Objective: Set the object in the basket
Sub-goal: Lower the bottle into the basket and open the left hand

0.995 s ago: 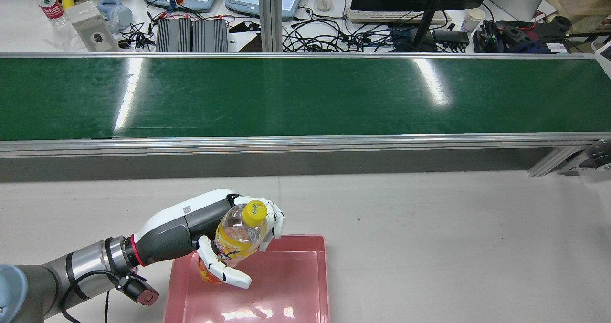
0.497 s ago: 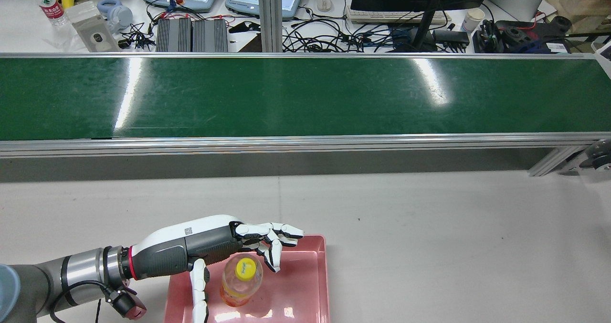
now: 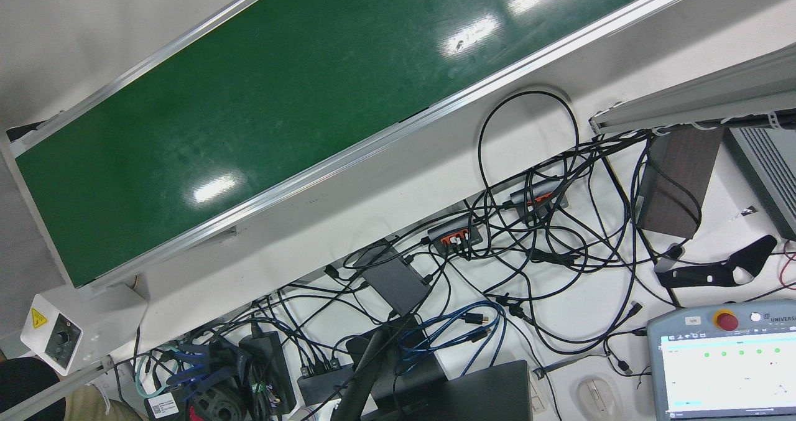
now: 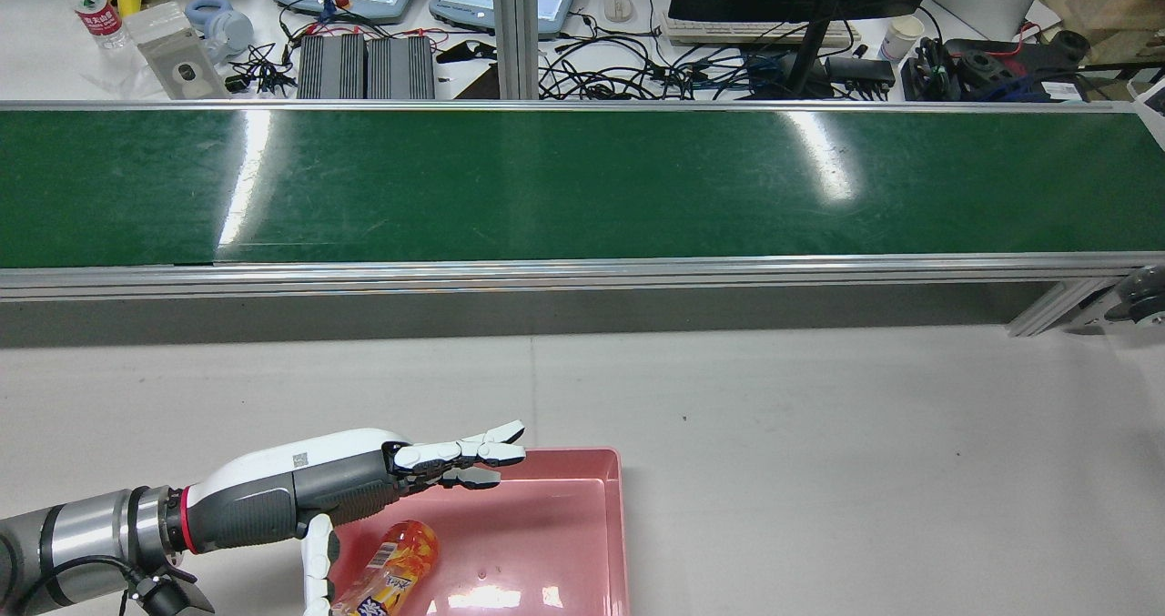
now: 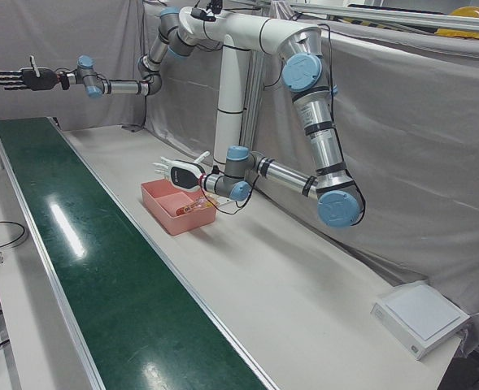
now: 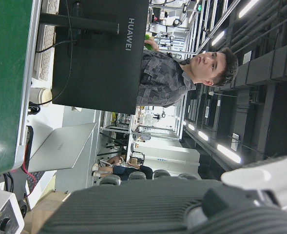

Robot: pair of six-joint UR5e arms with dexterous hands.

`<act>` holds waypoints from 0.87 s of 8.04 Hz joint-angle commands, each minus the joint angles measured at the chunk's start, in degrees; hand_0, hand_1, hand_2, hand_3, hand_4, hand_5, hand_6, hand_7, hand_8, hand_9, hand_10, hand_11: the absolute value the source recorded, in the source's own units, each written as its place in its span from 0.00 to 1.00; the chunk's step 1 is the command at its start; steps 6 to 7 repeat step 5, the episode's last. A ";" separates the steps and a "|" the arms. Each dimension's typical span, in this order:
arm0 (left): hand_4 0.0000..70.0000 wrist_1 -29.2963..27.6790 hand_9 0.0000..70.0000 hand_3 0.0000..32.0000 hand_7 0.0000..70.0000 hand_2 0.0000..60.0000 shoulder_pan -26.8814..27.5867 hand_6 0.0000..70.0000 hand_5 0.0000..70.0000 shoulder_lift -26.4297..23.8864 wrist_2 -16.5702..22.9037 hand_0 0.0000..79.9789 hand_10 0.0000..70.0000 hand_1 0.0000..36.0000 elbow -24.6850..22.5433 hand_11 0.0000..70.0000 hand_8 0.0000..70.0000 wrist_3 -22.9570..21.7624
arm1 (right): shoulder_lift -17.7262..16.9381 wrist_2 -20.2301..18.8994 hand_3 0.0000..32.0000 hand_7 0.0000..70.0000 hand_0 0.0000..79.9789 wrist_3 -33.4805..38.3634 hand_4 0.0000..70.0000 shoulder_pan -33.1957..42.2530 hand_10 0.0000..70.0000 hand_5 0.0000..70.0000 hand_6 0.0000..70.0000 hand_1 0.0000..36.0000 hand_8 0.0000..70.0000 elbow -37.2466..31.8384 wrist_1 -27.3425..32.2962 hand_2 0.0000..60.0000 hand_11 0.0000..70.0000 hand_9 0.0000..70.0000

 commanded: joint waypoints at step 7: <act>0.12 -1.17 0.00 0.00 0.00 0.00 -0.86 0.00 0.07 0.25 0.00 0.71 0.04 0.22 -2.38 0.08 0.00 -0.82 | 0.00 0.00 0.00 0.00 0.00 0.00 0.00 0.00 0.00 0.00 0.00 0.00 0.00 0.00 0.00 0.00 0.00 0.00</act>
